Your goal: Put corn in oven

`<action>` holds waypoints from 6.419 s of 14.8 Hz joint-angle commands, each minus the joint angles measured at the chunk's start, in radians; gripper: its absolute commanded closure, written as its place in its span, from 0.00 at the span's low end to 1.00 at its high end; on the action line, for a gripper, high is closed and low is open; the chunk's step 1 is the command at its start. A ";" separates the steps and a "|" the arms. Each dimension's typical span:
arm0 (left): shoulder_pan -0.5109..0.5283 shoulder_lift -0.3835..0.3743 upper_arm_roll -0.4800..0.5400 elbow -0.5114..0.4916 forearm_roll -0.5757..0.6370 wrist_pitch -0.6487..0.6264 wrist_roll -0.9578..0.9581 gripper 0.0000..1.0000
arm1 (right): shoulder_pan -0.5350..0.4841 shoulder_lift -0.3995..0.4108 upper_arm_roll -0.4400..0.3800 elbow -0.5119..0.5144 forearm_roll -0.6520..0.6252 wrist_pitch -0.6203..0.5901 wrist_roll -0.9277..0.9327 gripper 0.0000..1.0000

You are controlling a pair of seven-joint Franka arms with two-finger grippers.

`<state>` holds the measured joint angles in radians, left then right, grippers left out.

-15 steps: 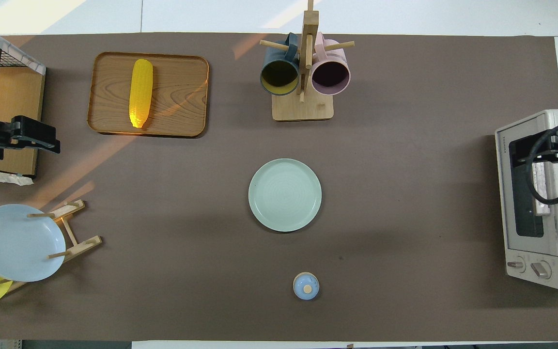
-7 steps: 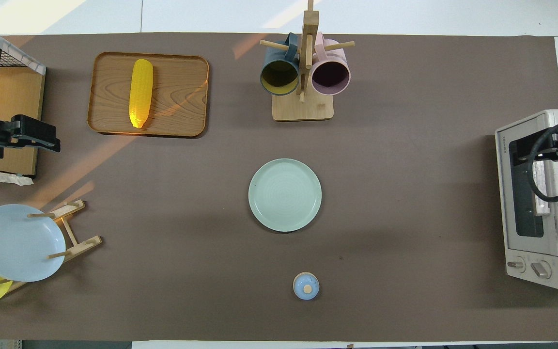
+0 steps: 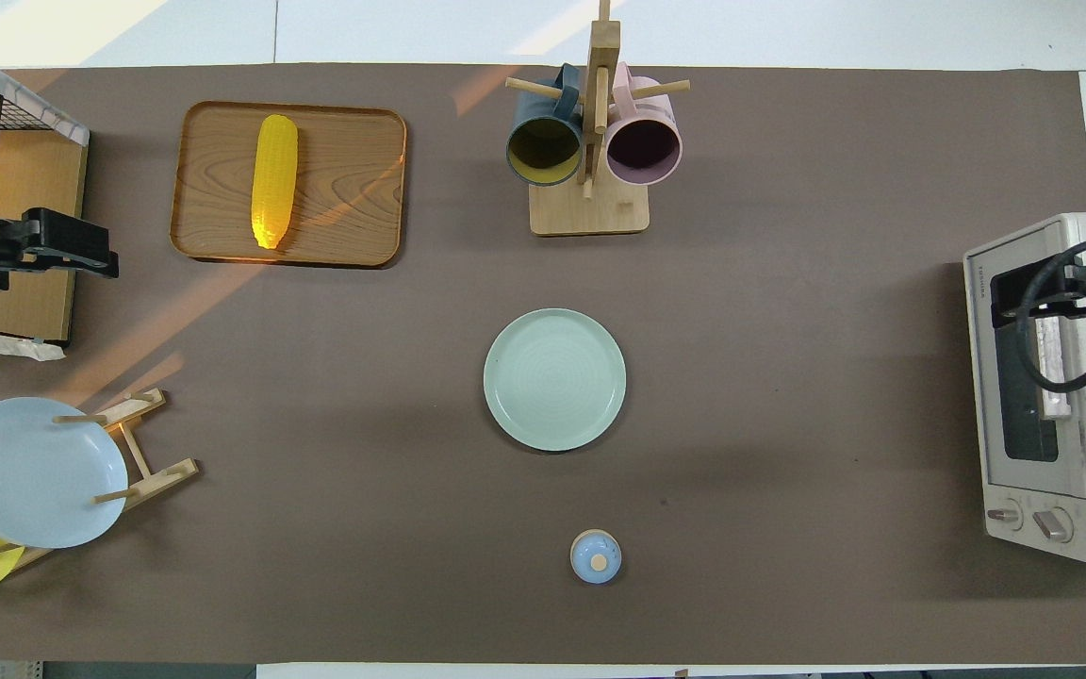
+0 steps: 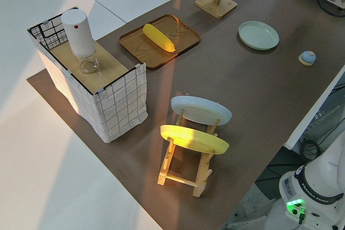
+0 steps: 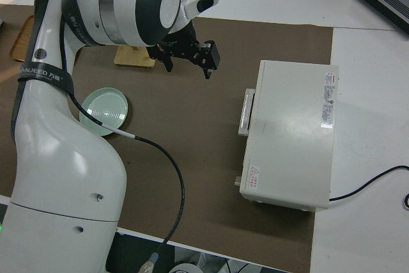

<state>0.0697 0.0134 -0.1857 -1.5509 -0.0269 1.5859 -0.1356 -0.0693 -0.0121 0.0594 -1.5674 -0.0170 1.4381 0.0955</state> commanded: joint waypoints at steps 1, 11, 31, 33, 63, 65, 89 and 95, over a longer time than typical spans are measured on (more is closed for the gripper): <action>-0.004 0.061 0.002 0.009 -0.018 0.057 0.007 0.00 | -0.009 -0.040 0.000 -0.083 0.003 0.074 -0.030 0.75; -0.051 0.474 -0.008 0.213 0.053 0.261 0.066 0.00 | -0.079 -0.079 -0.003 -0.390 -0.144 0.335 -0.068 1.00; -0.091 0.727 0.002 0.233 0.180 0.568 0.211 0.99 | -0.064 0.000 0.003 -0.594 -0.143 0.616 0.052 1.00; -0.093 0.714 -0.006 0.267 0.135 0.478 0.208 1.00 | -0.061 0.033 0.003 -0.597 -0.112 0.652 0.056 1.00; -0.619 0.306 -0.001 -0.354 -0.011 0.787 -0.450 0.00 | 0.091 0.100 0.011 -0.398 0.095 0.547 0.075 0.00; -0.592 0.255 0.003 -0.342 -0.011 0.718 -0.446 0.00 | 0.091 0.100 0.011 -0.398 0.095 0.547 0.075 0.00; -0.105 0.042 0.061 -0.009 0.042 -0.010 -0.015 0.00 | 0.756 0.500 0.013 -0.150 -0.034 0.847 0.971 0.31; -0.094 -0.023 0.069 0.005 0.035 -0.130 -0.007 0.00 | 0.753 0.481 0.013 -0.215 -0.035 0.895 0.958 1.00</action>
<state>-0.0185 0.0466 -0.1294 -1.5264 -0.0030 1.5006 -0.1534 0.6905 0.5058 0.0687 -1.7304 -0.0375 2.3081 1.0499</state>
